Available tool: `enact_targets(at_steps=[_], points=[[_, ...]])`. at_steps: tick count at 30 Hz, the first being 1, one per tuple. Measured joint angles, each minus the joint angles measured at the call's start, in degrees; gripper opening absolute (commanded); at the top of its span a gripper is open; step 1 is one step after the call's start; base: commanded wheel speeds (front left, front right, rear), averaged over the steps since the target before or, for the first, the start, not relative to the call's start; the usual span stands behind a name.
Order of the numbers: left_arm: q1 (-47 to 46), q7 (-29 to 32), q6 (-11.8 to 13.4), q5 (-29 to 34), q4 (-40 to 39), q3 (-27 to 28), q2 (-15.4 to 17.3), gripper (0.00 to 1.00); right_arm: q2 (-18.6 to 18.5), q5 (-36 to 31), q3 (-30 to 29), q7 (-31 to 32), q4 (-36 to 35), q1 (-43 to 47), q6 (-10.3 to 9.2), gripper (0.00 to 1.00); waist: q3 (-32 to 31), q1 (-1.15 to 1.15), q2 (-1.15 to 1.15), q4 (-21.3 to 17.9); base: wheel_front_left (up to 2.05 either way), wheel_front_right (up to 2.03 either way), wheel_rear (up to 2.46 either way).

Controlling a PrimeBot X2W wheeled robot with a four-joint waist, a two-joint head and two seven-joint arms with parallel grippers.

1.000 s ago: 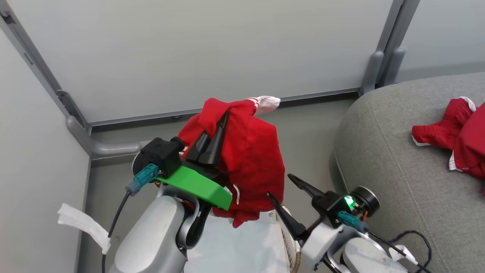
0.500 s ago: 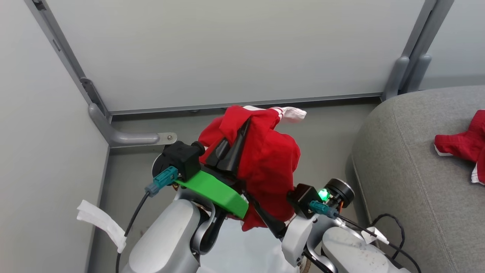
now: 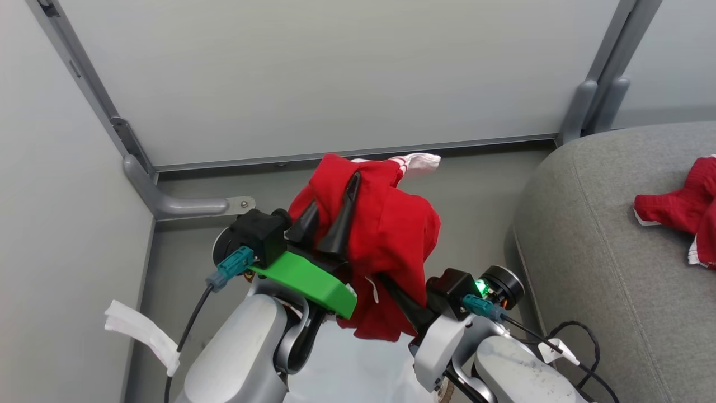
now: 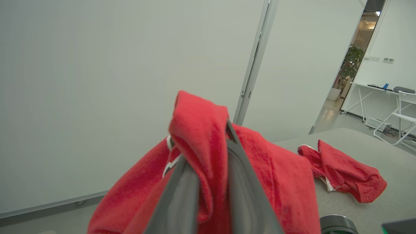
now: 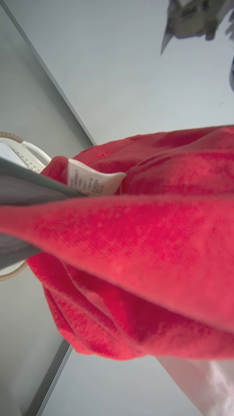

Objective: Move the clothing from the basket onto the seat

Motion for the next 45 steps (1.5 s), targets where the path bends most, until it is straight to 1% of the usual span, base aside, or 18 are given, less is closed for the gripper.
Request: enact_targets(at_steps=[6, 12, 22, 30, 33, 36, 40, 43, 45], points=[[1.5, 0.0, 0.0, 2.4, 0.9, 2.4, 0.4, 1.00, 0.1, -0.9, -2.1, 0.0, -3.7, 2.1, 0.00, 0.00, 0.3, 0.00, 0.00, -3.1, 0.00, 0.00, 0.00], [2.8, 0.0, 0.0, 4.4, 0.8, 4.4, 1.2, 1.00, -0.2, -1.6, -3.9, 0.0, -6.4, 3.6, 0.00, 0.00, 1.0, 0.00, 0.00, -8.0, 0.00, 0.00, 0.00], [5.1, 0.0, 0.0, 6.8, 0.6, 6.0, 2.5, 1.00, -0.6, -2.1, -9.1, 0.0, -12.2, 6.8, 0.00, 0.00, 2.6, 0.00, 0.00, -18.6, 0.00, 0.00, 0.00], [6.6, 0.0, 0.0, 7.6, 0.7, 6.7, 3.4, 1.00, -0.7, -3.2, -10.8, 0.1, -15.3, 8.2, 0.00, 0.00, 4.0, 0.00, 0.00, -26.4, 0.00, 0.00, 0.00], [6.7, 0.0, 0.0, 7.6, 0.8, 6.0, 3.5, 1.00, -2.0, -4.2, -12.2, 0.1, -17.1, 6.8, 0.00, 0.00, 4.8, 0.00, 0.00, -28.6, 0.00, 0.00, 0.00], [6.6, 0.0, 0.0, 7.6, 0.9, 5.2, 3.8, 1.00, -4.4, -5.2, -13.2, 0.0, -18.7, 2.9, 0.00, 0.00, 6.2, 0.00, 0.00, -29.8, 0.00, 0.00, 0.00], [6.5, 0.0, 0.0, 7.6, 0.8, 4.2, 4.6, 1.00, -8.6, -6.7, -13.7, 0.1, -20.6, -4.5, 0.00, 0.00, 8.2, 0.00, 0.00, -30.6, 0.00, 0.00, 0.00], [6.4, 0.0, 0.0, 7.6, 0.2, 3.9, 5.2, 1.00, -13.7, -7.6, -14.1, 0.0, -21.3, -12.6, 0.00, 0.00, 9.8, 0.00, 0.00, -31.0, 0.00, 0.00, 0.00], [5.8, 0.0, 0.0, 7.6, -0.2, 3.2, 5.7, 1.00, -17.8, -8.3, -15.2, 0.0, -21.4, -18.4, 0.00, 0.00, 10.9, 0.00, 0.01, -31.0, 0.00, 0.00, 0.00]])
